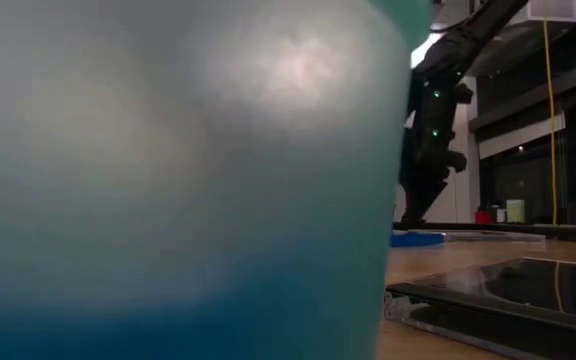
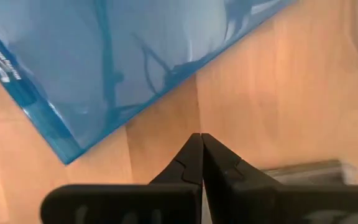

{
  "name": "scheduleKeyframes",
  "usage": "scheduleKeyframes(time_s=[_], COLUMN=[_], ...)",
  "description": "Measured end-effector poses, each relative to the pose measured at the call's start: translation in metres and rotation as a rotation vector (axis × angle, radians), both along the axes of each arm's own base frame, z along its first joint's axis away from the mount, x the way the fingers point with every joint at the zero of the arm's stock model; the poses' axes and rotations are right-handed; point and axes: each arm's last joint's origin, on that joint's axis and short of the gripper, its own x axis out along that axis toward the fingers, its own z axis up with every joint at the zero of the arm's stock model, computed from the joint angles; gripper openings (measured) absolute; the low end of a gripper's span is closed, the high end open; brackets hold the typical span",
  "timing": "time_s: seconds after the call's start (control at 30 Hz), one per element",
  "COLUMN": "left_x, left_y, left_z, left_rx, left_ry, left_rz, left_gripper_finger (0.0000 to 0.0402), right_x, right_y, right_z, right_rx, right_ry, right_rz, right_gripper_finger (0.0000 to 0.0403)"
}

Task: Pick & place jewel cases by type
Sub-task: Put the blue cd case into the green bin

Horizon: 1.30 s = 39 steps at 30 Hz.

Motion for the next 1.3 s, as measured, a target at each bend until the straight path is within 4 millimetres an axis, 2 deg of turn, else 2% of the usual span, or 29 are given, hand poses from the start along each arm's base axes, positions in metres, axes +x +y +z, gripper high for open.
scheduleKeyframes(time_s=[0.3,0.67,1.3], left_x=[-0.001,-0.009,-0.019], left_y=[0.014,0.016,0.019], left_z=[-0.002,-0.016,-0.026], left_rx=[-0.012,-0.070,-0.060], left_ry=[0.012,0.179,0.319], left_rz=[0.058,0.078,0.105], left_gripper_finger=[0.0173,0.0175,0.0175], right_x=[-0.007,-0.003,0.017], right_y=[0.004,0.005,0.028], right_z=[-0.018,-0.025,-0.024], right_rx=[0.007,0.066,0.163], right_ry=[-0.052,-0.071,-0.228], right_rz=[0.016,0.030,0.144], right_gripper_finger=[0.0006,0.0006,0.0006])
